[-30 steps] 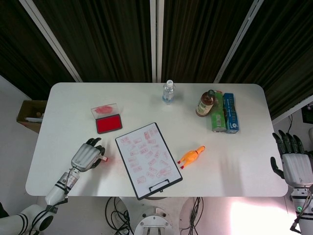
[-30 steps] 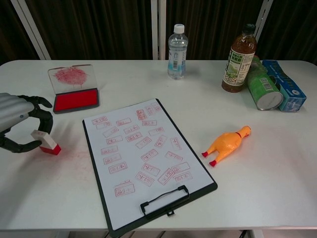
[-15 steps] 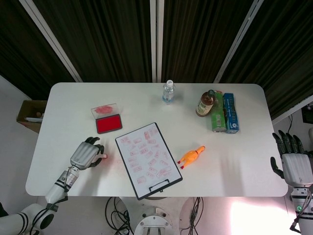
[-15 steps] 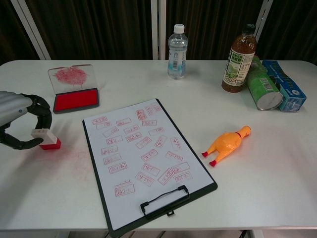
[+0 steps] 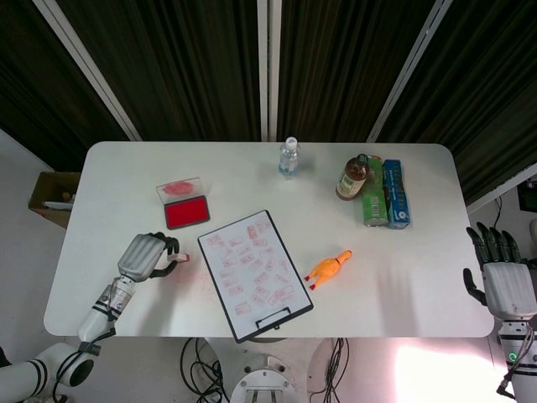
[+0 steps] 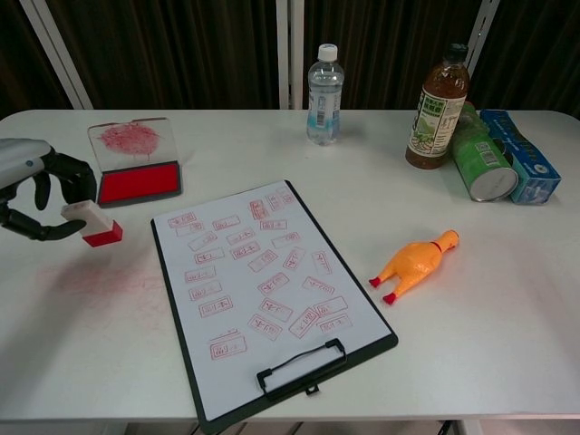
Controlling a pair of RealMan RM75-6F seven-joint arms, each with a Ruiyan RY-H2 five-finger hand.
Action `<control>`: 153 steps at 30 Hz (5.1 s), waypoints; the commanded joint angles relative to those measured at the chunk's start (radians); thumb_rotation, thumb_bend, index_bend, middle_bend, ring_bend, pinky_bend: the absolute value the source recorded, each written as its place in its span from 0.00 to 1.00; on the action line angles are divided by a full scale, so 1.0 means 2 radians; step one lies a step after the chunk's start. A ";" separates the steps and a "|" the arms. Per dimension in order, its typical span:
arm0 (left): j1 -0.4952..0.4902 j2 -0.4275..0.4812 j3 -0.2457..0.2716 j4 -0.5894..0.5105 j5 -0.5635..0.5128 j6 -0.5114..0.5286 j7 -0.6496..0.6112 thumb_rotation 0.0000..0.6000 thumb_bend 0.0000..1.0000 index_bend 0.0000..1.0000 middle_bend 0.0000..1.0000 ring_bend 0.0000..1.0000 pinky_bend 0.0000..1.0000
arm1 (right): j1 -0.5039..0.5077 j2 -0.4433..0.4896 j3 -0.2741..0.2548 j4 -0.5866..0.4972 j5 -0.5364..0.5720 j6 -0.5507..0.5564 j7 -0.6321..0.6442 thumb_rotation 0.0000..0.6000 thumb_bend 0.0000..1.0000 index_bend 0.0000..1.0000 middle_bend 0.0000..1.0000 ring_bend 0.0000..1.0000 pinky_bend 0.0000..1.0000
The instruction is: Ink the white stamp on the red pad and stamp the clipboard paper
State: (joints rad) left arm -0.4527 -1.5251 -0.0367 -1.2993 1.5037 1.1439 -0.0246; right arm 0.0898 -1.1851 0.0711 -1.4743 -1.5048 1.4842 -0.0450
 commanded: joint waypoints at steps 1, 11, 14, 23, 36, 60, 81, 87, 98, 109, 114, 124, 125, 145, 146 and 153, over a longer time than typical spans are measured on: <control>-0.012 -0.002 -0.013 0.010 0.000 -0.002 -0.020 1.00 0.35 0.64 0.64 0.49 0.60 | 0.000 0.001 0.000 -0.001 0.000 0.000 0.000 1.00 0.41 0.00 0.00 0.00 0.00; -0.077 -0.025 -0.082 0.085 -0.054 -0.062 -0.062 1.00 0.35 0.64 0.65 0.52 0.64 | -0.003 0.004 0.000 -0.008 0.005 0.001 -0.005 1.00 0.41 0.00 0.00 0.00 0.00; -0.094 -0.031 -0.092 0.103 -0.080 -0.099 -0.067 1.00 0.35 0.64 0.66 0.57 0.70 | -0.004 0.005 0.000 -0.011 0.005 0.003 -0.009 1.00 0.41 0.00 0.00 0.00 0.00; -0.123 -0.071 -0.096 0.179 -0.120 -0.156 -0.059 1.00 0.38 0.65 0.66 0.58 0.72 | -0.006 0.010 0.000 -0.020 0.007 0.003 -0.019 1.00 0.41 0.00 0.00 0.00 0.00; -0.147 -0.108 -0.095 0.249 -0.148 -0.201 -0.037 1.00 0.42 0.65 0.67 0.58 0.72 | -0.007 0.008 0.000 -0.019 0.016 -0.003 -0.020 1.00 0.41 0.00 0.00 0.00 0.00; -0.151 -0.124 -0.088 0.275 -0.156 -0.215 -0.024 1.00 0.42 0.65 0.67 0.59 0.72 | -0.008 0.004 0.000 -0.008 0.019 -0.007 -0.007 1.00 0.41 0.00 0.00 0.00 0.00; -0.157 -0.129 -0.090 0.282 -0.171 -0.228 -0.001 1.00 0.42 0.66 0.67 0.60 0.72 | -0.008 0.001 0.000 0.003 0.021 -0.011 0.004 1.00 0.41 0.00 0.00 0.00 0.00; -0.155 -0.120 -0.096 0.267 -0.175 -0.223 -0.004 1.00 0.42 0.66 0.67 0.60 0.72 | -0.009 0.000 0.000 0.006 0.019 -0.009 0.009 1.00 0.41 0.00 0.00 0.00 0.00; -0.145 -0.047 -0.112 0.128 -0.192 -0.203 0.009 1.00 0.42 0.66 0.67 0.60 0.73 | -0.009 -0.004 -0.002 0.014 0.012 -0.005 0.021 1.00 0.41 0.00 0.00 0.00 0.00; -0.133 0.001 -0.100 -0.062 -0.218 -0.176 0.055 1.00 0.42 0.66 0.68 0.60 0.73 | -0.011 -0.004 -0.003 0.017 0.007 -0.002 0.030 1.00 0.41 0.00 0.00 0.00 0.00; -0.141 -0.019 -0.090 -0.094 -0.223 -0.162 0.084 1.00 0.42 0.66 0.68 0.60 0.73 | -0.010 -0.005 -0.006 0.018 0.005 -0.004 0.030 1.00 0.41 0.00 0.00 0.00 0.00; -0.175 -0.095 -0.096 -0.029 -0.288 -0.130 0.172 1.00 0.42 0.66 0.68 0.60 0.73 | -0.016 -0.003 -0.004 0.023 0.011 0.001 0.039 1.00 0.41 0.00 0.00 0.00 0.00; -0.177 -0.099 -0.098 -0.025 -0.297 -0.132 0.174 1.00 0.42 0.66 0.68 0.60 0.73 | -0.016 -0.002 -0.004 0.024 0.012 0.001 0.040 1.00 0.41 0.00 0.00 0.00 0.00; -0.201 -0.141 -0.117 0.059 -0.366 -0.158 0.180 1.00 0.42 0.66 0.68 0.60 0.73 | -0.012 -0.003 -0.001 0.034 0.017 -0.011 0.051 1.00 0.42 0.00 0.00 0.00 0.00; -0.201 -0.141 -0.116 0.060 -0.366 -0.158 0.179 1.00 0.42 0.66 0.68 0.60 0.73 | -0.012 -0.003 -0.002 0.035 0.017 -0.011 0.051 1.00 0.42 0.00 0.00 0.00 0.00; -0.204 -0.146 -0.114 0.071 -0.364 -0.163 0.179 1.00 0.42 0.66 0.68 0.60 0.73 | -0.013 -0.005 -0.002 0.037 0.016 -0.011 0.050 1.00 0.42 0.00 0.00 0.00 0.00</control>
State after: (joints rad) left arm -0.8600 -1.8156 -0.2652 -1.1584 0.7762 0.8185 0.3327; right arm 0.0647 -1.1952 0.0668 -1.4003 -1.4724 1.4629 0.0546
